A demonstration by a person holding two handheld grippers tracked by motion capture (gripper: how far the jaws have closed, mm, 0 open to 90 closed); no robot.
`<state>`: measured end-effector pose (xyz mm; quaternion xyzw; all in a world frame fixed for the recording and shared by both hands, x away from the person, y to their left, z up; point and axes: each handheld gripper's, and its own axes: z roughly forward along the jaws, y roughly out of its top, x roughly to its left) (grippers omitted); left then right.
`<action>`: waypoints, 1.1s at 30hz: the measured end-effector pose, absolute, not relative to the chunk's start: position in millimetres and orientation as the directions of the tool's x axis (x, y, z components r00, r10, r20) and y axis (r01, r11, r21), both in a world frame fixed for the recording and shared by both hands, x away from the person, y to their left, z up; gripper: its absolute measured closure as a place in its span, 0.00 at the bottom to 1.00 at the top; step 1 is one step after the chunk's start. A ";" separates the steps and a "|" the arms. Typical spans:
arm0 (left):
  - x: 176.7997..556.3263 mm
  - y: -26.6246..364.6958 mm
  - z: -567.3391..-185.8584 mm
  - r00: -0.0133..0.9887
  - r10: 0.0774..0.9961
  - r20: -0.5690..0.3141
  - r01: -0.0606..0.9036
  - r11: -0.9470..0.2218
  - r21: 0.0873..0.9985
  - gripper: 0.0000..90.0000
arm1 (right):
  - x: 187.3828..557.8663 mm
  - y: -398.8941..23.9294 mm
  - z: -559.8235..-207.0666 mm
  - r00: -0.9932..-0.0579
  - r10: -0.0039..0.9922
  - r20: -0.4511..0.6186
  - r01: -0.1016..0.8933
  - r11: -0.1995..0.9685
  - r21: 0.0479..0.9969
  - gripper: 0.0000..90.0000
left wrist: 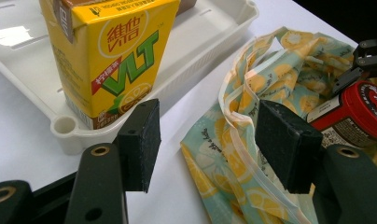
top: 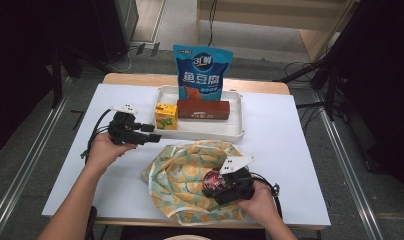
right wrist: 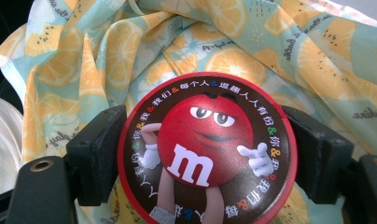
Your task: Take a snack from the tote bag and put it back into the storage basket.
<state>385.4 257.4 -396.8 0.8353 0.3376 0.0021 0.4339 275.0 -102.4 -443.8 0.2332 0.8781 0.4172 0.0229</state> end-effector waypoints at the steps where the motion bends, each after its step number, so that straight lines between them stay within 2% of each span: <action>1: 385.4 257.3 -396.8 0.773 0.565 -0.289 0.562 -0.397 0.726 0.45 | 275.2 -102.4 -443.8 -0.890 0.428 0.155 0.391 0.544 0.743 0.24; 9: 385.8 257.9 -396.7 0.772 0.566 -0.287 0.560 -0.395 0.728 0.45 | 275.2 -100.2 -440.6 -0.890 0.433 0.142 0.389 0.558 0.733 0.26; 33: 385.6 257.8 -396.7 0.774 0.563 -0.288 0.559 -0.396 0.728 0.45 | 281.5 -108.9 -430.6 -0.870 0.455 0.190 0.426 0.499 0.755 0.27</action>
